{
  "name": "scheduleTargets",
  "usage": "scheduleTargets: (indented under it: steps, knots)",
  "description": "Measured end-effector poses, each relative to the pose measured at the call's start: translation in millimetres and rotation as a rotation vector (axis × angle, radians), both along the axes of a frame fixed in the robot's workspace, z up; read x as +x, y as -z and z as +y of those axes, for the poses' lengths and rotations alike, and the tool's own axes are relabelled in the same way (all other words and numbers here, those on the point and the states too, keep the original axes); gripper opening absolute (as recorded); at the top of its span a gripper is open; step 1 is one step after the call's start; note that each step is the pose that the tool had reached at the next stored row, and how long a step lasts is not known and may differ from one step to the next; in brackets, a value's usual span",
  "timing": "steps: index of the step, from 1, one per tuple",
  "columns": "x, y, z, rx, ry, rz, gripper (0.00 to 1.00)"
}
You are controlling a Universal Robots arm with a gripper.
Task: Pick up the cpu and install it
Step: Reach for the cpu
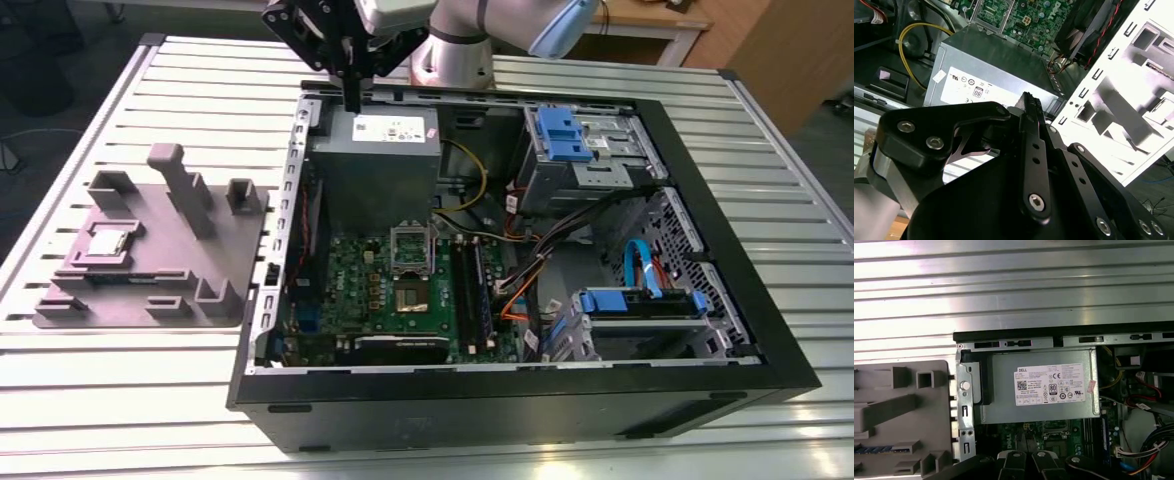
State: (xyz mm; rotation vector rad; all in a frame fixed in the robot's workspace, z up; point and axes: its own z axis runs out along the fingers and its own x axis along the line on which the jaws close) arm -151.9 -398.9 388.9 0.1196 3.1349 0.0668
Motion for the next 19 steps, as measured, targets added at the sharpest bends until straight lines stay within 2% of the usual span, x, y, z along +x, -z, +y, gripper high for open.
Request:
scheduleTargets:
  steps: [19]
  knots:
    - [-4.2, 0.2, 0.0, 0.0000, 0.000, 0.0000, 0.10]
